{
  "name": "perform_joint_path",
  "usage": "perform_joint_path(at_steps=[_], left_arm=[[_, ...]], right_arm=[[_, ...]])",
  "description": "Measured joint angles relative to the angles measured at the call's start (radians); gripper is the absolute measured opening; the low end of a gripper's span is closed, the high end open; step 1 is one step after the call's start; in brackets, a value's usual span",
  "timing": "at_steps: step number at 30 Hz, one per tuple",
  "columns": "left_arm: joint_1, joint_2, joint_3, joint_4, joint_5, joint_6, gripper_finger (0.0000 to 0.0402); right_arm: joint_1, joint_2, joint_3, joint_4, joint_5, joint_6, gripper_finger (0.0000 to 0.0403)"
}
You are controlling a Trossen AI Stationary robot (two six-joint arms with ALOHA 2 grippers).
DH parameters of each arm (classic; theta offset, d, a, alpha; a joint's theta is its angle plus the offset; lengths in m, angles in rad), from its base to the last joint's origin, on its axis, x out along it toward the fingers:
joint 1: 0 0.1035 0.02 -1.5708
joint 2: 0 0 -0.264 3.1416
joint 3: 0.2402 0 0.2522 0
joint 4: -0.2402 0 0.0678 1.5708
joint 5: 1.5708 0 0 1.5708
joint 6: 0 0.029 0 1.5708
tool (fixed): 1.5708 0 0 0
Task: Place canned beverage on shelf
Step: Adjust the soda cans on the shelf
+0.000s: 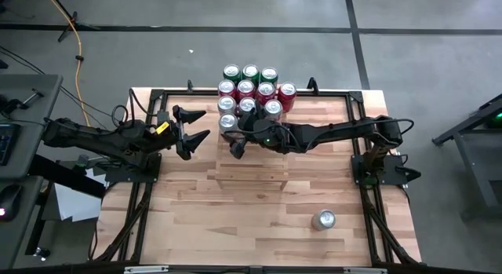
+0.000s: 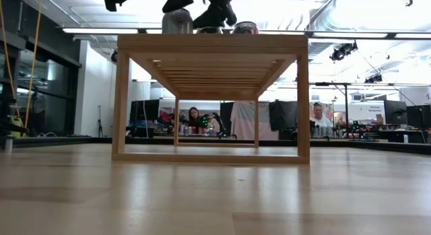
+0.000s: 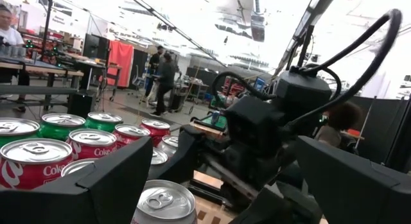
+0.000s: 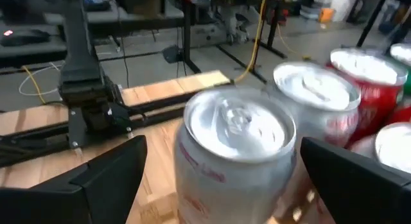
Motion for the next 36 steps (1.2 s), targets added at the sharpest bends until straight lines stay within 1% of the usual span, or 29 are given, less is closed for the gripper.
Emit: perform_joint_path(at_steps=[5,13,18,22,25,27,30,32,34,36], left_arm=[[0.000,0.000,0.000,0.001,0.000,0.000,0.0372],[0.000,0.000,0.000,0.002,0.000,0.000,0.0372],[0.000,0.000,0.000,0.002,0.000,0.000,0.0372],[0.000,0.000,0.000,0.002,0.000,0.000,0.0372],[0.000,0.000,0.000,0.001,0.000,0.000,0.0372],[0.000,0.000,0.000,0.001,-0.004,-0.003,0.0372],[0.000,0.000,0.000,0.000,-0.018,-0.031,0.0372],[0.000,0.000,0.000,-0.001,-0.022,-0.043,0.0372],[0.000,0.000,0.000,0.000,-0.022,-0.043,0.0372],[0.000,0.000,0.000,0.000,-0.022,-0.044,0.0372]], right_arm=[[0.013,-0.033,0.004,-0.003,0.000,-0.086,0.0397],[0.037,-0.109,0.004,-0.069,0.000,-0.089,0.0397],[0.082,-0.192,0.004,-0.189,-0.002,-0.028,0.0397],[0.127,-0.286,0.004,-0.336,-0.005,0.084,0.0397],[0.150,-0.358,0.004,-0.436,-0.066,0.085,0.0397],[0.161,-0.394,0.004,-0.475,-0.083,0.110,0.0397],[0.169,-0.437,0.004,-0.612,-0.033,0.228,0.0395],[0.175,-0.457,0.004,-0.765,0.046,0.292,0.0385],[0.177,-0.461,-0.004,-0.930,0.138,0.360,0.0358],[0.170,-0.461,-0.043,-1.039,0.180,0.426,0.0313]])
